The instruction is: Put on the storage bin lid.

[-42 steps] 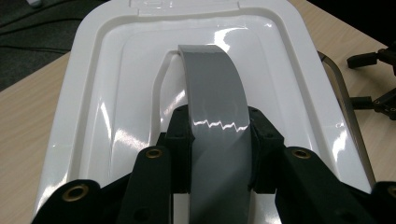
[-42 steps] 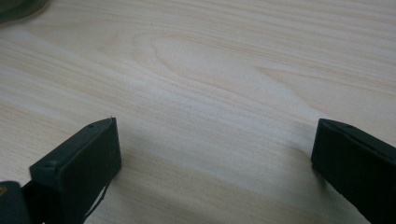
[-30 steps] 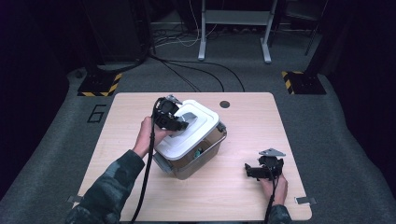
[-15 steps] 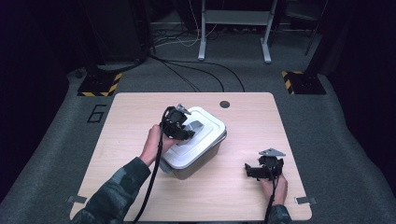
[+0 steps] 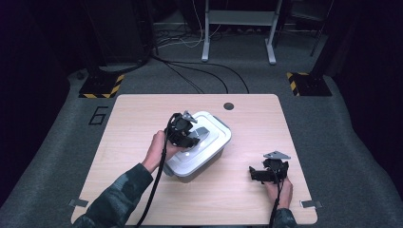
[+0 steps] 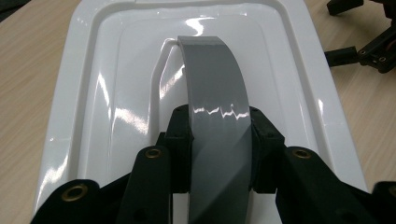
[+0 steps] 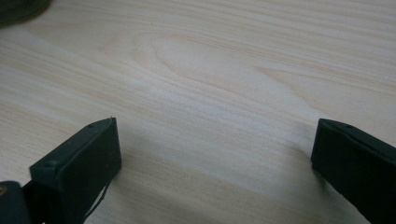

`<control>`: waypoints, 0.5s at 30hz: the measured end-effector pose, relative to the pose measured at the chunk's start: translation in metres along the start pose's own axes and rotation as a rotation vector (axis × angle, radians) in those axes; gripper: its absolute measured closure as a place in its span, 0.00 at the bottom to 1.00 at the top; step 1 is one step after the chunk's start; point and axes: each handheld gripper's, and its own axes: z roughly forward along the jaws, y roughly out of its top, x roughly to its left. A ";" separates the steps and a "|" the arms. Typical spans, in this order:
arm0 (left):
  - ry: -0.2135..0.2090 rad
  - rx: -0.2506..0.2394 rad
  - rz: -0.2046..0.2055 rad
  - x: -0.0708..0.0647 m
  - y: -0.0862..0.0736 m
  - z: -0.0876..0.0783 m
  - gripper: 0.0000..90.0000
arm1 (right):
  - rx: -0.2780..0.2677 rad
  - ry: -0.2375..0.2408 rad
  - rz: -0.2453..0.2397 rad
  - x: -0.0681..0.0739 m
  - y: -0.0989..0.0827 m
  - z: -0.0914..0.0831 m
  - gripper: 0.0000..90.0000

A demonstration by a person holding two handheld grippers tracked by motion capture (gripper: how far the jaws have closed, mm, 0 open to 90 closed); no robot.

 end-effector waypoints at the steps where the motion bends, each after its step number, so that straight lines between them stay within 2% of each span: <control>1: 0.001 0.000 0.005 0.000 0.000 0.000 0.74 | -0.002 0.000 0.002 0.000 0.000 0.000 0.01; 2: 0.001 -0.001 0.018 0.000 0.000 0.000 0.74 | -0.001 0.000 0.001 0.000 0.000 0.000 0.01; 3: 0.001 -0.001 0.018 0.000 0.000 0.000 0.69 | -0.001 0.000 0.001 0.000 0.000 0.000 0.01; 4: -0.008 0.002 0.012 0.000 0.000 0.000 0.69 | -0.002 0.000 0.002 0.000 0.000 0.000 0.01; 5: -0.008 -0.010 0.000 0.000 0.001 -0.002 0.58 | -0.003 -0.001 0.003 0.000 0.000 0.000 0.01; 6: -0.008 -0.010 0.000 0.000 0.001 -0.002 0.53 | -0.003 -0.001 0.003 0.000 0.000 0.000 0.01; 7: -0.010 -0.018 -0.003 0.000 0.001 -0.004 0.53 | -0.001 0.000 0.002 0.000 0.000 0.000 0.01; 8: -0.009 -0.028 -0.008 0.001 0.002 -0.007 0.43 | -0.002 0.000 0.002 0.000 0.000 0.000 0.01; 10: -0.012 -0.033 -0.014 0.002 0.003 -0.010 0.36 | -0.003 0.000 0.002 0.000 0.000 0.000 0.01; 11: -0.014 -0.041 -0.019 0.004 0.003 -0.012 0.36 | -0.001 0.001 0.000 0.000 0.000 0.000 0.01; 12: -0.006 -0.048 -0.018 0.006 0.004 -0.018 0.29 | -0.002 -0.001 0.002 0.000 0.000 0.000 0.01; 15: 0.000 -0.055 -0.025 0.010 0.003 -0.024 0.21 | -0.001 0.000 0.001 0.000 0.000 0.000 0.01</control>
